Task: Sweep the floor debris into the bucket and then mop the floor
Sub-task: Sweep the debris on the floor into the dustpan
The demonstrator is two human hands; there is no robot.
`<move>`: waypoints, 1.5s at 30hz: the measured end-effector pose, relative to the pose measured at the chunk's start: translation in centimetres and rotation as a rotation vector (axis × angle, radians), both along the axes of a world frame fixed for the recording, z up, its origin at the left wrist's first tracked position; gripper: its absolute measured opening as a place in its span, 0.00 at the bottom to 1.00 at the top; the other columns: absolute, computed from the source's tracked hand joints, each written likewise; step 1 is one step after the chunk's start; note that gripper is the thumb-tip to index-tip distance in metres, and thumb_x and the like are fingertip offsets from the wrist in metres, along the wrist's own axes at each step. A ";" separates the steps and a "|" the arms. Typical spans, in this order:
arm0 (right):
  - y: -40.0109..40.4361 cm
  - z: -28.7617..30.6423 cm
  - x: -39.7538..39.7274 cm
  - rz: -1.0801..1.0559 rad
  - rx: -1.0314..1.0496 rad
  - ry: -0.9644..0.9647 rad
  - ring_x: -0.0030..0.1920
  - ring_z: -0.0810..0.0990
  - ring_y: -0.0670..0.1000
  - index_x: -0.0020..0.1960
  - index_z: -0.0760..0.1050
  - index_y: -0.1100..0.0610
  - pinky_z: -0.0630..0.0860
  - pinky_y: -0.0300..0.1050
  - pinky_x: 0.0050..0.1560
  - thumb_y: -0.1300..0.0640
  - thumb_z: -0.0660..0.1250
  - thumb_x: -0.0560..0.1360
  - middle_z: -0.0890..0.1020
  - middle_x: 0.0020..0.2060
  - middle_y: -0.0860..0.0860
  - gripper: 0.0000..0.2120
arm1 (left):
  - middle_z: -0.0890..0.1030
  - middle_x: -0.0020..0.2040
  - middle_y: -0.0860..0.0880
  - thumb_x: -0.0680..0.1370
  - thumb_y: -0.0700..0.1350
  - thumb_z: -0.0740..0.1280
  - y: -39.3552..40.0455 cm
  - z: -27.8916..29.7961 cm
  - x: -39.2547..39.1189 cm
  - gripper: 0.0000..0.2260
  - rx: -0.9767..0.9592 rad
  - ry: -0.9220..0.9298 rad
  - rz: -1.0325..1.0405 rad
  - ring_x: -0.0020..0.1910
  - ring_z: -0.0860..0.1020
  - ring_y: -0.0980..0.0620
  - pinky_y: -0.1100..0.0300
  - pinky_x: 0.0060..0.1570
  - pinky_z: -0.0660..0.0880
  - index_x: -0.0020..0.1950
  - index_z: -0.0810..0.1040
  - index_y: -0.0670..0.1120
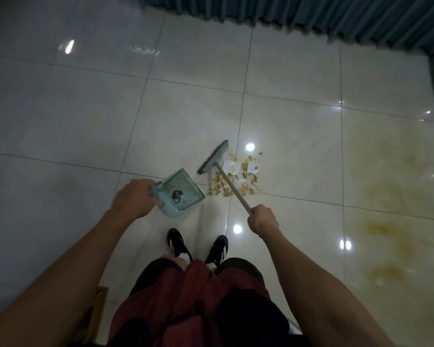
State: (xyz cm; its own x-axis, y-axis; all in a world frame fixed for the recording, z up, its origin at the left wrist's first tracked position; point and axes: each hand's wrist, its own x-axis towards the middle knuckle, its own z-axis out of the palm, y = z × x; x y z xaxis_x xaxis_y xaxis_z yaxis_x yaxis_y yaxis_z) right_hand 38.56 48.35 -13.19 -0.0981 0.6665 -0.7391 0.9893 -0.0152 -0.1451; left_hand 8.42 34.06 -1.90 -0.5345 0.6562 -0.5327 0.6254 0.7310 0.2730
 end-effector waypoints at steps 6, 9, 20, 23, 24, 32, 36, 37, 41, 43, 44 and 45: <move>2.1 1.4 -5.3 -0.084 -0.024 0.146 0.40 0.83 0.57 0.62 0.78 0.58 0.85 0.53 0.40 0.60 0.60 0.74 0.80 0.44 0.55 0.18 | 0.84 0.52 0.42 0.75 0.39 0.65 0.6 0.7 -2.9 0.13 0.043 0.059 0.011 0.48 0.81 0.40 0.55 0.45 0.75 0.56 0.83 0.49; 3.2 1.6 -9.1 -0.110 -0.051 0.185 0.40 0.83 0.58 0.61 0.77 0.60 0.83 0.48 0.33 0.61 0.60 0.74 0.80 0.43 0.56 0.17 | 0.84 0.47 0.43 0.75 0.39 0.65 0.7 0.2 -6.0 0.10 0.029 0.072 0.022 0.44 0.81 0.41 0.56 0.42 0.74 0.51 0.83 0.49; 6.4 -0.6 -25.5 0.008 0.004 0.120 0.51 0.82 0.58 0.65 0.74 0.59 0.82 0.52 0.51 0.60 0.62 0.78 0.80 0.55 0.58 0.17 | 0.84 0.51 0.43 0.73 0.41 0.64 5.2 -2.4 -20.8 0.15 -0.002 -0.003 -0.033 0.48 0.82 0.41 0.54 0.46 0.78 0.56 0.83 0.51; 6.8 -0.6 -28.4 0.034 0.032 0.064 0.53 0.82 0.58 0.64 0.75 0.60 0.81 0.54 0.53 0.61 0.61 0.78 0.80 0.55 0.57 0.15 | 0.84 0.50 0.43 0.73 0.40 0.64 7.0 -3.3 -24.0 0.14 -0.037 -0.031 -0.101 0.46 0.82 0.41 0.55 0.43 0.78 0.56 0.82 0.50; 6.9 -0.5 -28.9 0.043 0.040 0.033 0.54 0.81 0.58 0.63 0.74 0.61 0.81 0.53 0.54 0.61 0.61 0.78 0.80 0.55 0.57 0.14 | 0.84 0.50 0.44 0.73 0.41 0.65 7.5 -3.5 -24.9 0.14 -0.043 -0.034 -0.119 0.46 0.82 0.41 0.55 0.43 0.78 0.55 0.83 0.51; 6.7 0.5 -26.2 -0.084 0.032 -0.151 0.55 0.81 0.57 0.62 0.73 0.59 0.79 0.51 0.53 0.61 0.60 0.79 0.80 0.54 0.55 0.12 | 0.82 0.47 0.45 0.71 0.40 0.63 13.7 -2.8 -27.0 0.12 -0.070 -0.058 -0.281 0.43 0.80 0.42 0.56 0.41 0.76 0.50 0.82 0.49; 6.9 1.5 -22.9 -0.182 0.066 -0.166 0.54 0.81 0.57 0.64 0.73 0.59 0.78 0.50 0.51 0.61 0.59 0.80 0.80 0.54 0.56 0.14 | 0.82 0.47 0.44 0.70 0.41 0.61 16.1 -2.5 -25.3 0.12 -0.052 -0.051 -0.358 0.41 0.79 0.43 0.57 0.39 0.74 0.48 0.81 0.50; 6.9 1.8 -22.1 -0.196 0.059 -0.164 0.54 0.81 0.57 0.64 0.73 0.59 0.78 0.50 0.51 0.61 0.59 0.79 0.80 0.54 0.56 0.14 | 0.81 0.47 0.45 0.71 0.41 0.62 16.6 -2.4 -24.6 0.11 -0.052 -0.046 -0.374 0.40 0.77 0.44 0.57 0.39 0.73 0.48 0.81 0.50; 7.2 2.3 -19.0 -0.278 0.073 -0.121 0.50 0.80 0.56 0.63 0.73 0.60 0.77 0.48 0.48 0.61 0.61 0.78 0.76 0.48 0.54 0.14 | 0.81 0.48 0.44 0.74 0.40 0.64 18.3 -1.8 -22.0 0.08 -0.023 -0.011 -0.404 0.44 0.79 0.42 0.57 0.41 0.73 0.48 0.80 0.51; 7.3 2.1 -17.6 -0.320 0.069 -0.101 0.45 0.76 0.55 0.62 0.73 0.60 0.75 0.46 0.45 0.60 0.62 0.78 0.73 0.45 0.52 0.14 | 0.82 0.48 0.44 0.73 0.40 0.64 18.9 -1.6 -21.0 0.10 -0.002 0.020 -0.416 0.45 0.80 0.40 0.56 0.41 0.75 0.50 0.81 0.50; 7.4 1.9 -17.0 -0.337 0.071 -0.085 0.44 0.76 0.55 0.62 0.74 0.60 0.75 0.46 0.45 0.60 0.62 0.77 0.73 0.44 0.52 0.14 | 0.82 0.47 0.44 0.73 0.40 0.64 19.3 -1.5 -20.5 0.10 0.007 0.032 -0.423 0.44 0.80 0.40 0.56 0.41 0.75 0.50 0.81 0.50; 7.5 1.6 -16.5 -0.356 0.074 -0.064 0.44 0.76 0.55 0.62 0.75 0.60 0.76 0.46 0.45 0.59 0.62 0.77 0.74 0.45 0.52 0.14 | 0.82 0.46 0.44 0.73 0.40 0.64 19.6 -1.4 -19.9 0.10 0.014 0.038 -0.429 0.43 0.80 0.41 0.56 0.40 0.75 0.50 0.82 0.50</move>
State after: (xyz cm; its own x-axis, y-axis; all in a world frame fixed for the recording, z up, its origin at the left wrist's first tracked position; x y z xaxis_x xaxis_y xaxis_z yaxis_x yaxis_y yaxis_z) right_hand 22.03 55.89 -11.62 0.1942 0.7023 -0.6849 0.9309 -0.3520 -0.0971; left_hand -11.46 53.69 -3.32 -0.2307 0.8303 -0.5073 0.8818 0.3989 0.2518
